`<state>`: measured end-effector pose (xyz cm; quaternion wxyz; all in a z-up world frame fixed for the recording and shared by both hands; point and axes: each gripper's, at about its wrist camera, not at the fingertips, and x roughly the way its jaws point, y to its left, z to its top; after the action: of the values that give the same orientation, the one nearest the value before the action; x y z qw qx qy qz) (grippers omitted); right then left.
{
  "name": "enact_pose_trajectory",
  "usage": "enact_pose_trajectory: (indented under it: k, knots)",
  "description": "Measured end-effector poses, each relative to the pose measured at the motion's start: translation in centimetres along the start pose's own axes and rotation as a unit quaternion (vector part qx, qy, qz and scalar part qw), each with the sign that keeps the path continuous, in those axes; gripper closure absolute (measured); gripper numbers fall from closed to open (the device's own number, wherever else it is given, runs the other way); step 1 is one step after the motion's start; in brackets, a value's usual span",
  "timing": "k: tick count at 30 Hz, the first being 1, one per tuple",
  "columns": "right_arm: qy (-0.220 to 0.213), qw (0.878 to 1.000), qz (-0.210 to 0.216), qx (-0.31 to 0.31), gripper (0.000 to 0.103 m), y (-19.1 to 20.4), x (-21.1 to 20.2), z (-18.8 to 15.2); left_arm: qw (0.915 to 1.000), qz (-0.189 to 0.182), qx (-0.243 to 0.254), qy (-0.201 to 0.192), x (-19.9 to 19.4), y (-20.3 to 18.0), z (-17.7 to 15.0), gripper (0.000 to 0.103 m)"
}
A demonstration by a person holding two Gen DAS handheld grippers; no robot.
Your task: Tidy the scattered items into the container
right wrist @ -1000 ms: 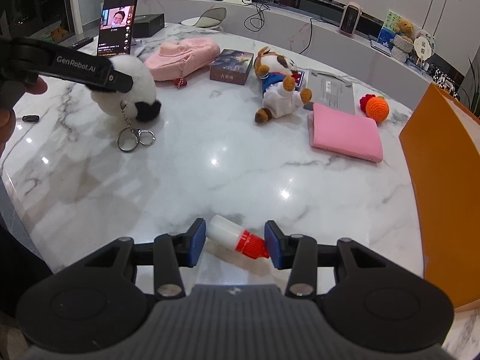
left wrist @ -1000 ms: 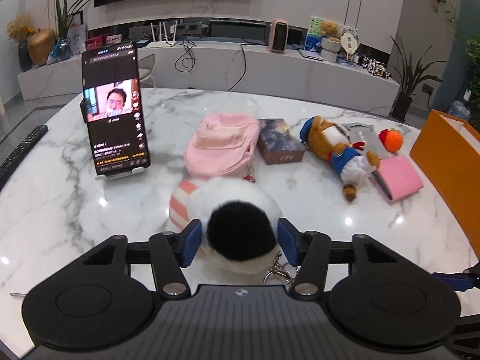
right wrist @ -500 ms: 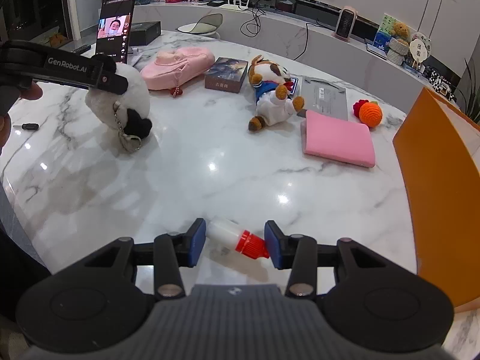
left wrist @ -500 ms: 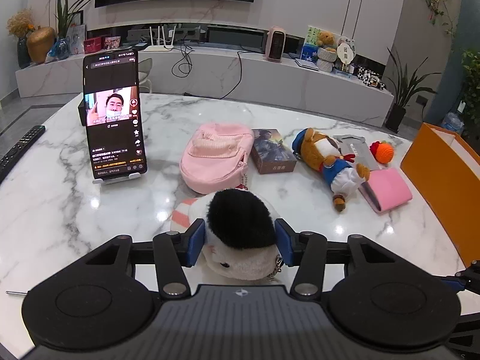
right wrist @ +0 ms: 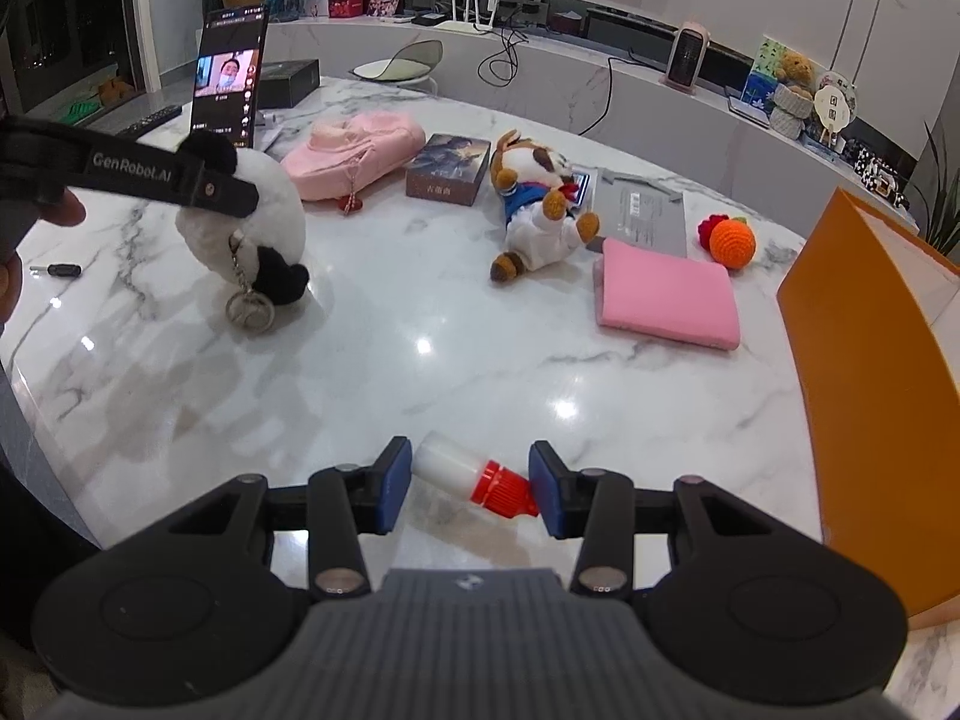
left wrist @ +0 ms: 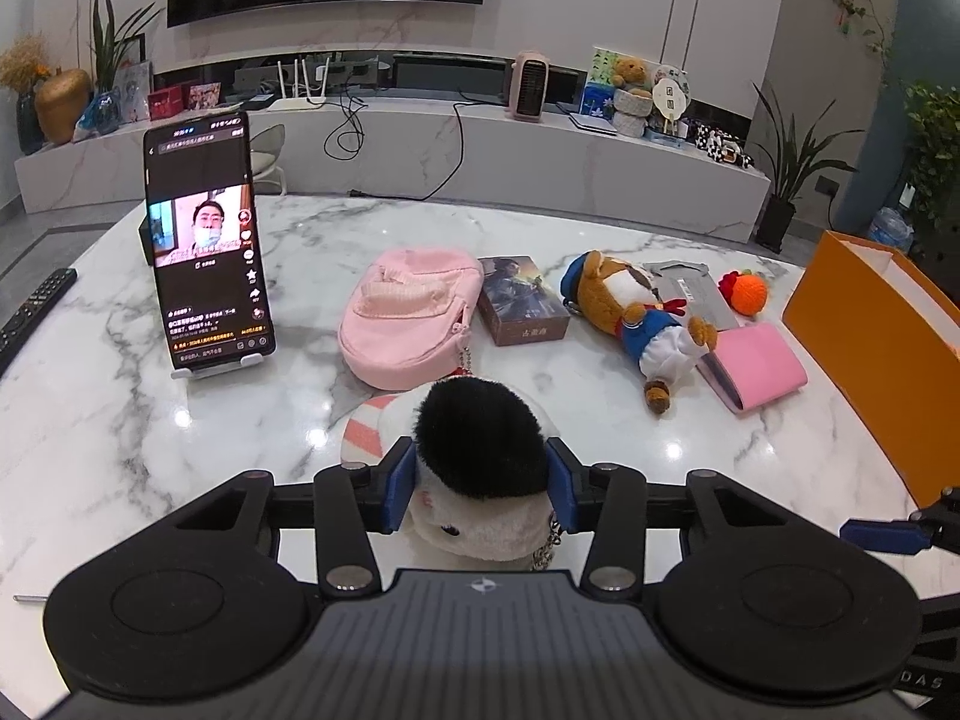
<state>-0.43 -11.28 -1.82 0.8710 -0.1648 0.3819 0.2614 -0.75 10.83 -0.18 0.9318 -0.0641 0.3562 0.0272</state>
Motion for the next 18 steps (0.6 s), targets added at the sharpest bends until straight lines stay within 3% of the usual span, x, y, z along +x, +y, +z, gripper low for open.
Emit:
enact_pose_trajectory:
  k: [18]
  knots:
    - [-0.042,0.999,-0.018,0.026,0.057,-3.8,-3.3,1.7,0.9992,-0.013,0.035,-0.011,-0.5,-4.6,2.4,0.051]
